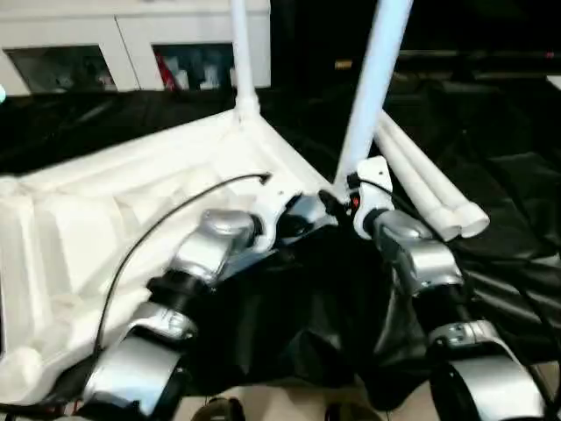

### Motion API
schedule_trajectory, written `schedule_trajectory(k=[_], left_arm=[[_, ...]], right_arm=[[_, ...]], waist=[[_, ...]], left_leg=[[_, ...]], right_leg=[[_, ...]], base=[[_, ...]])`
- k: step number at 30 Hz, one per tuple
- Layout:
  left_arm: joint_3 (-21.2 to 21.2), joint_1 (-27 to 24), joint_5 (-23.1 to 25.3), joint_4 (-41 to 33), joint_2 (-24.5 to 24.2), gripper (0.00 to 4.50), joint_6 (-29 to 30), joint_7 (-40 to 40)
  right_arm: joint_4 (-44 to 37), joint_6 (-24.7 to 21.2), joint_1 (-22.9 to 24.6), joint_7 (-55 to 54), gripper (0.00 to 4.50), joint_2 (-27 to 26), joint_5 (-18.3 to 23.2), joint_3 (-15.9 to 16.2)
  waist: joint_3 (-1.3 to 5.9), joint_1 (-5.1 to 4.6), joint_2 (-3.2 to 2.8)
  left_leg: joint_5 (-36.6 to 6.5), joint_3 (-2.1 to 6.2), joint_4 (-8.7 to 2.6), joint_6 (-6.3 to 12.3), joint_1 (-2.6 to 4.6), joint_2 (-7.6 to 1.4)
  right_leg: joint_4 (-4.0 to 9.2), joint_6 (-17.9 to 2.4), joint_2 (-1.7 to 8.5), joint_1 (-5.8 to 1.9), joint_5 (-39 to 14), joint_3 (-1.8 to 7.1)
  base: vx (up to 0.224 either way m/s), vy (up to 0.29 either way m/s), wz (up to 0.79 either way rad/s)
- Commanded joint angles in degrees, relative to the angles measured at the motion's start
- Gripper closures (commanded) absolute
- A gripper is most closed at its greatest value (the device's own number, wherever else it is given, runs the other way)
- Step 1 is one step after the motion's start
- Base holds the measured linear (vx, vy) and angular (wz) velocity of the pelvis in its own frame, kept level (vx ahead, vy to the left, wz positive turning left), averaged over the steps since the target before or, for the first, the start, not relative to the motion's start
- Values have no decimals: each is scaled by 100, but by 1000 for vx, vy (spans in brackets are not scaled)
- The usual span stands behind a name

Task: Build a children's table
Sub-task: Rotate leg to tighten

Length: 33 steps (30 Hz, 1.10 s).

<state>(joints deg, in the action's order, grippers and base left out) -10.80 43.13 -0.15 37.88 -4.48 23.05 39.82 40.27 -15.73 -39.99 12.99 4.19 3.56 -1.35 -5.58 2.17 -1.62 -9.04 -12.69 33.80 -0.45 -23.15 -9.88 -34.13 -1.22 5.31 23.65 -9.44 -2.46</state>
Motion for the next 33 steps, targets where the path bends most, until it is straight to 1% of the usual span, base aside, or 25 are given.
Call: schedule_trajectory(k=[1, 3, 4, 5, 6, 7, 10, 11, 13, 14, 15, 16, 17, 18, 20, 21, 22, 23, 24, 25, 26, 27, 28, 29, 33], left_arm=[[202, 320, -171, -125, 357, 450, -318, -210], [151, 279, -174, -189, 354, 450, -382, -35], [120, 248, -203, -243, 304, 450, -429, 104], [72, 204, -246, -315, 210, 450, -498, 303], [49, 187, -255, -337, 159, 450, -513, 375], [12, 152, -267, -375, 63, 450, -556, 518], [-53, 73, -277, -446, -123, 450, -631, 790], [-58, 66, -279, -451, -135, 450, -635, 814], [-136, -59, -311, -568, -371, 450, -753, 1290], [-163, -107, -323, -613, -459, 450, -814, 1475], [-186, -159, -362, -681, -537, 450, -828, 1679], [-227, -224, -422, -784, -651, 450, -863, 1957], [-256, -262, -467, -849, -725, 450, -884, 2140], [-306, -333, -554, -993, -845, 450, -834, 2427], [-362, -406, -641, -1148, -969, 450, -766, 2711], [-401, -451, -674, -1221, -1082, 450, -780, 2908], [-416, -465, -682, -1241, -1123, 450, -795, 2976], [-423, -480, -680, -1256, -1174, 450, -791, 3063], [-428, -493, -682, -1264, -1216, 450, -795, 3147], [-423, -502, -680, -1266, -1243, 450, -790, 3196], [-418, -514, -679, -1269, -1278, 450, -785, 3257], [-420, -530, -690, -1281, -1311, 450, -799, 3319], [-427, -538, -690, -1290, -1341, 450, -781, 3351], [-436, -543, -686, -1297, -1364, 450, -772, 3371], [-454, -571, -698, -1347, -1414, 450, -738, 3403]], right_arm=[[372, -63, -5, 241, 109, -556, 198, 166], [400, -17, -61, 324, 103, -594, 160, 158], [385, 22, -75, 379, 89, -552, 110, 214], [353, 87, -76, 474, 72, -459, 36, 316], [334, 119, -65, 536, 72, -406, 9, 360], [265, 149, -26, 705, 60, -304, -7, 425], [-3, 113, 107, 1143, 60, -74, -9, 568], [-23, 110, 117, 1178, 60, -57, -11, 577], [-404, 68, 316, 1848, 60, 301, -53, 776], [-545, 61, 392, 2099, 60, 446, -75, 857], [-679, 60, 465, 2335, 60, 583, -83, 920], [-862, 18, 556, 2630, 60, 770, -49, 988], [-981, -16, 613, 2824, 60, 888, -21, 1023], [-1170, -73, 703, 3130, 60, 1080, 38, 1081], [-1365, -134, 797, 3445, 60, 1278, 100, 1131], [-1555, -265, 883, 3733, 60, 1445, 213, 1142], [-1629, -321, 917, 3842, 60, 1509, 260, 1143], [-1729, -371, 961, 3991, 60, 1602, 307, 1156], [-1801, -422, 991, 4105, 86, 1670, 344, 1167], [-1852, -448, 1008, 4185, 93, 1720, 363, 1177], [-1916, -483, 1029, 4287, 93, 1779, 385, 1186], [-1969, -518, 1041, 4343, 99, 1811, 407, 1184], [-2018, -578, 1041, 4392, 112, 1821, 455, 1175], [-2051, -620, 1040, 4418, 126, 1825, 492, 1168], [-2196, -756, 1068, 4485, 152, 1826, 565, 1193]], waist=[[518, 18, 39], [518, 20, 35], [514, 19, 38], [507, 12, 34], [507, 9, 34], [499, -4, 38], [485, 4, 39], [488, -6, 30], [485, 13, 22], [486, 30, 29], [496, 22, 15], [500, 42, 23], [503, 44, 11], [498, 70, 20], [479, 99, 1], [476, 120, 9], [466, 153, 9], [463, 155, 8], [455, 167, 4], [451, 172, 1], [450, 179, 8], [446, 184, -1], [451, 186, 7], [456, 186, 12], [464, 194, 20]], left_leg=[[-990, 202, -355, 319, 168, -265], [-947, 203, -356, 401, 173, -276], [-955, 206, -363, 409, 181, -281], [-1020, 206, -370, 390, 182, -284], [-1059, 207, -372, 376, 184, -283], [-1133, 206, -375, 356, 182, -281], [-1226, 211, -382, 341, 189, -286], [-1197, 208, -383, 335, 185, -294], [-1196, 213, -386, 351, 186, -296], [-1187, 221, -391, 361, 184, -304], [-1089, 213, -381, 400, 176, -316], [-1032, 205, -373, 425, 193, -323], [-1000, 196, -365, 455, 184, -316], [-1006, 190, -368, 475, 195, -330], [-1143, 182, -377, 458, 201, -343], [-1273, 183, -386, 398, 228, -356], [-1362, 184, -397, 332, 241, -361], [-1404, 185, -402, 304, 243, -360], [-1492, 184, -411, 233, 248, -358], [-1573, 192, -423, 159, 256, -363], [-1608, 201, -431, 107, 253, -361], [-1631, 200, -436, 86, 252, -359], [-1653, 201, -434, 62, 254, -355], [-1620, 207, -437, 66, 247, -354], [-1437, 203, -420, 119, 225, -344]], right_leg=[[372, -1311, 315, -278, -826, 181], [363, -1343, 314, -273, -783, 176], [367, -1344, 309, -273, -825, 168], [372, -1342, 304, -267, -899, 168], [375, -1332, 306, -268, -945, 166], [384, -1321, 313, -270, -1026, 173], [406, -1272, 316, -270, -1179, 175], [392, -1279, 316, -266, -1136, 185], [390, -1270, 303, -274, -1094, 178], [386, -1256, 302, -292, -1054, 173], [351, -1318, 306, -291, -839, 182], [345, -1365, 297, -289, -727, 179], [322, -1413, 293, -284, -663, 177], [322, -1443, 291, -291, -635, 173], [335, -1445, 298, -259, -844, 178], [358, -1432, 306, -245, -1041, 185], [374, -1373, 306, -240, -1228, 192], [375, -1368, 307, -235, -1292, 194], [392, -1327, 301, -217, -1437, 196], [401, -1291, 312, -203, -1549, 203], [405, -1251, 315, -207, -1611, 205], [409, -1237, 315, -200, -1640, 209], [406, -1207, 316, -202, -1643, 212], [405, -1208, 324, -210, -1620, 212], [385, -1228, 325, -213, -1462, 210]], base=[[0, 0, 0], [0, 0, 0], [0, 0, 0], [0, 0, 0], [0, 0, 0], [0, 0, 0], [0, 0, 0], [0, 0, 0], [0, 0, 0], [0, 0, 0], [0, 0, 0], [0, 0, 0], [0, 0, 0], [0, 0, 0], [0, 0, 0], [0, 0, 0], [0, 0, 0], [0, 0, 0], [0, 0, 0], [0, 0, 0], [0, 0, 0], [0, 0, 0], [0, 0, 0], [0, 0, 0], [0, 0, 0]])
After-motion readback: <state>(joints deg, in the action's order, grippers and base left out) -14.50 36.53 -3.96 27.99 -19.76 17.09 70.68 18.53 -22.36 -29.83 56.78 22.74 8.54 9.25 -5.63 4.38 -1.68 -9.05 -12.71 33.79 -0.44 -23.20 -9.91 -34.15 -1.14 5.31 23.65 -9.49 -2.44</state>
